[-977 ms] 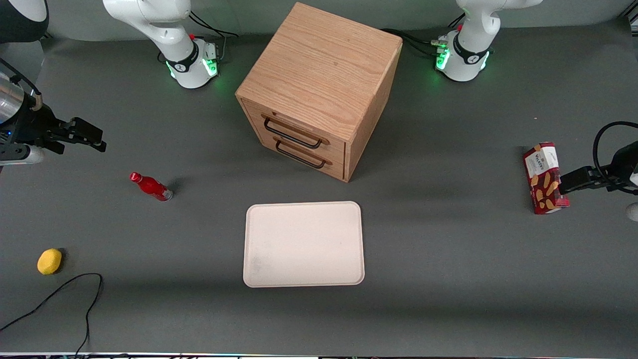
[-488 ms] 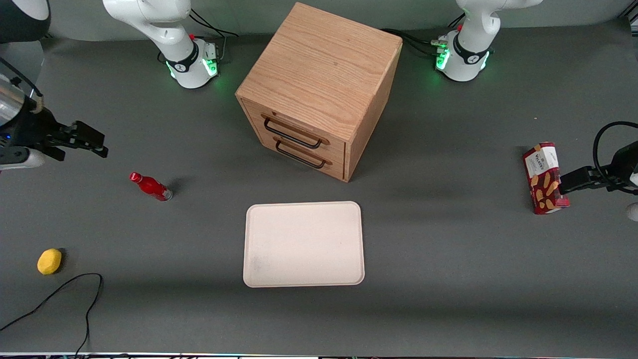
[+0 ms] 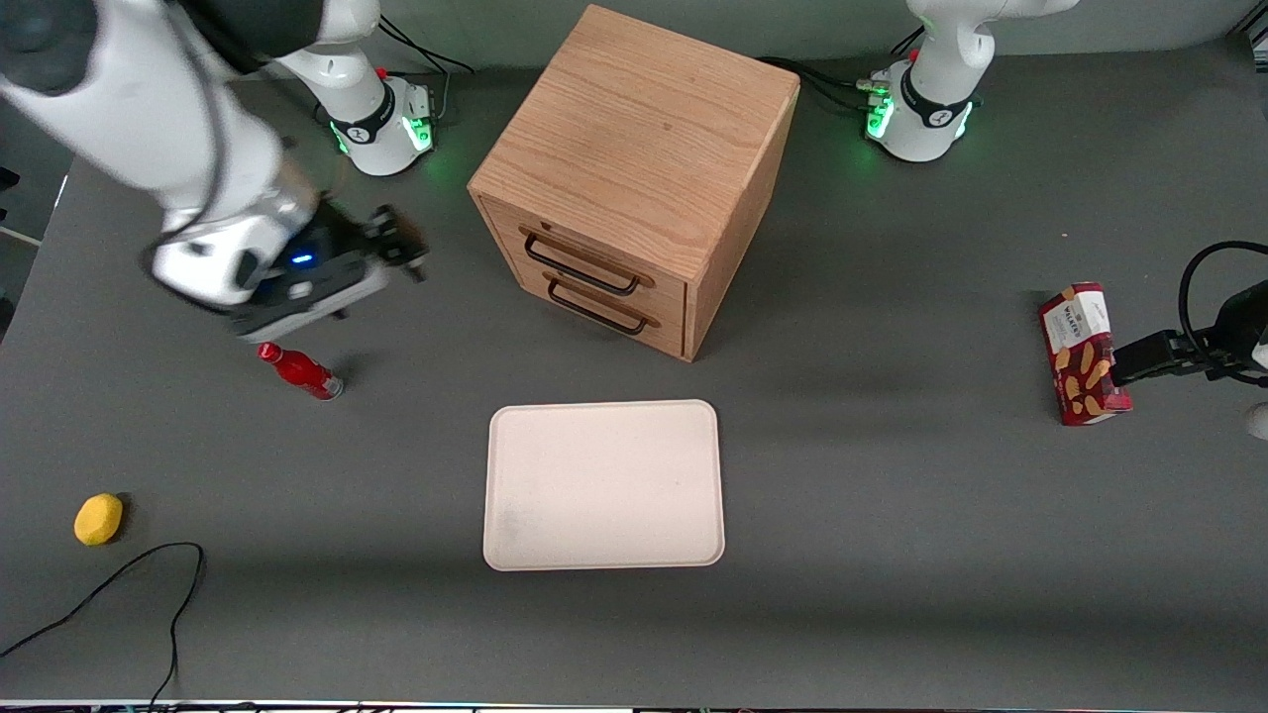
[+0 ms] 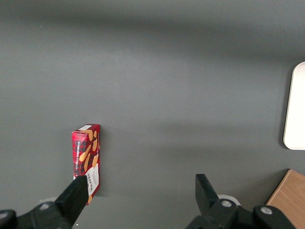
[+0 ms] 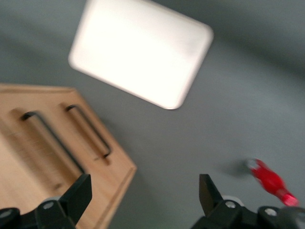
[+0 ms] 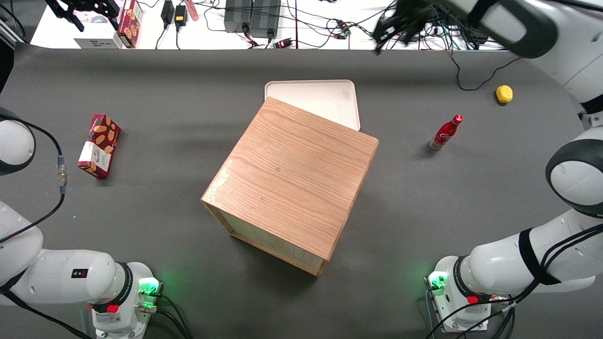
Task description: Open upper drawer
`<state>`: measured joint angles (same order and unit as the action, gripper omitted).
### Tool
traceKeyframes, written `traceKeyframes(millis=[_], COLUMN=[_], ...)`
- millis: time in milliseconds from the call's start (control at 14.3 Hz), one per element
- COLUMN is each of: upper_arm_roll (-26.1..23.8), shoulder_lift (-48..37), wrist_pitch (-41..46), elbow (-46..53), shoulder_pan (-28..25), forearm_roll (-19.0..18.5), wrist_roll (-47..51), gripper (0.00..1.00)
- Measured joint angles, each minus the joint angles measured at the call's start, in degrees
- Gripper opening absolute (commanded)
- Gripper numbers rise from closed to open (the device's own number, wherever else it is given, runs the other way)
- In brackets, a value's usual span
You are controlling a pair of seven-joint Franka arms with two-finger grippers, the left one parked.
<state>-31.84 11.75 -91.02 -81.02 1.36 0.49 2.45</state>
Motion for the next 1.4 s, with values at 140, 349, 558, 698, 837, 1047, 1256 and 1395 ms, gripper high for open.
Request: traceKeyframes(millis=[140, 349, 558, 698, 837, 1047, 1256, 1395], upper_arm_roll=[-5.3, -7.1, -7.7, -8.2, -8.4, -8.4, -8.5, -8.5], shoulder_lift=[2.4, 5.4, 9.0, 11.6, 13.4, 14.3, 14.9, 15.7], wrist_pitch=[0.0, 0.3, 0.7, 0.4, -1.1, -3.7, -4.7, -4.9], elbow=[0.1, 0.0, -0.9, -1.4, -2.3, -4.2, -5.1, -5.2], shoulder_pan=[-0.3, -0.4, -0.4, -1.0, -1.6, -2.1, -2.6, -3.5], forearm_roll=[0.0, 0.0, 0.0, 0.0, 0.0, 0.0, 0.0, 0.0], wrist_roll=[-4.3, -16.6, -21.3, -21.6, -21.6, -21.6, -21.6, -21.6], gripper=[1.00, 1.00, 1.00, 1.00, 1.00, 1.00, 1.00, 1.00])
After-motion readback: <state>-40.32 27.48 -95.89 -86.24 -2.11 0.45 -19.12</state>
